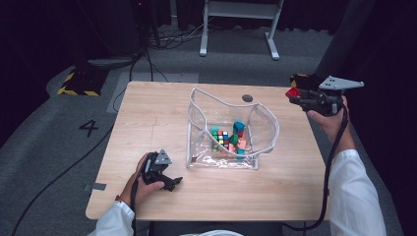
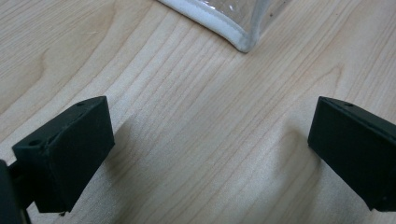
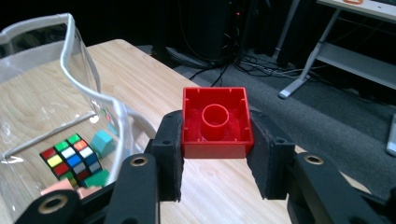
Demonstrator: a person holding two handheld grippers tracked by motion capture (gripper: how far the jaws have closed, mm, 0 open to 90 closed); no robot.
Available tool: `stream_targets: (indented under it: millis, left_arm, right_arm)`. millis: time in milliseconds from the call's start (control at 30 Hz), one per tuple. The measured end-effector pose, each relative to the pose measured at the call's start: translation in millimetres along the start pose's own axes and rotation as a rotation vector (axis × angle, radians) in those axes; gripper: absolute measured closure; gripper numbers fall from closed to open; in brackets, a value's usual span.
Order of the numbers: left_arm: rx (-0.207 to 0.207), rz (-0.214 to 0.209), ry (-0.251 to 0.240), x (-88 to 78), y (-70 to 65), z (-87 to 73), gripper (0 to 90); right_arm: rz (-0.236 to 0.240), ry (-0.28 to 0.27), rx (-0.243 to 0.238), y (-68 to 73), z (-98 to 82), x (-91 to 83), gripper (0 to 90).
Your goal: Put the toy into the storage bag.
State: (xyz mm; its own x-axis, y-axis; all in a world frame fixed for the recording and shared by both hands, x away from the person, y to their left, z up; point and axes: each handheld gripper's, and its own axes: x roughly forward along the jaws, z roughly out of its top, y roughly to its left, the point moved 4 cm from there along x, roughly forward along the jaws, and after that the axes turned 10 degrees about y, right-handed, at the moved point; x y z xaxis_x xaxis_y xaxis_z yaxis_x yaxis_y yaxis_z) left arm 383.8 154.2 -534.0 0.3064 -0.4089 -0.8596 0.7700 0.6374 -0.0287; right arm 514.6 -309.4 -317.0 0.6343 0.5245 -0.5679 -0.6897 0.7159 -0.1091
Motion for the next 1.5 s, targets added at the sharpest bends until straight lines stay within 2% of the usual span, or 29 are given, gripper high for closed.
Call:
stream_targets:
  millis: [167,233,433,500,633,800,1033,1133,1300,1500]
  left_arm:
    - [-0.002,0.0,0.0,0.0,-0.1,0.0,0.4]
    - [-0.002,0.0,0.0,0.0,-0.1,0.0,0.4]
    - [0.0,0.0,0.0,0.0,0.0,0.0,0.4]
    - [-0.002,0.0,0.0,0.0,-0.1,0.0,0.4]
    - [-0.002,0.0,0.0,0.0,-0.1,0.0,0.4]
    - [-0.002,0.0,0.0,0.0,-0.1,-0.1,0.4]
    - [-0.002,0.0,0.0,0.0,-0.1,-0.1,0.4]
    - [-0.002,0.0,0.0,0.0,-0.1,-0.1,0.4]
    - [-0.002,0.0,0.0,0.0,-0.2,-0.1,0.4]
    - [-0.002,0.0,0.0,0.0,-0.1,-0.1,0.4]
  right_arm:
    - [0.019,0.003,-0.013,8.5,16.6,7.0,59.3]
    - [0.041,-0.006,-0.03,14.9,23.6,9.6,59.3]
    - [0.115,-0.005,-0.103,49.7,40.6,20.5,59.3]
    - [0.124,0.001,-0.127,58.9,43.8,24.0,59.3]
    - [0.181,0.028,-0.165,78.1,47.0,33.8,59.3]
    - [0.239,0.068,-0.245,96.7,46.2,47.0,59.3]
    - [0.294,0.124,-0.325,120.5,48.9,60.7,59.3]
    - [0.312,0.142,-0.35,128.4,49.5,66.5,59.3]
    - [0.317,0.218,-0.412,139.6,44.4,80.8,59.3]
    - [0.308,0.29,-0.448,143.1,39.4,95.1,59.2]
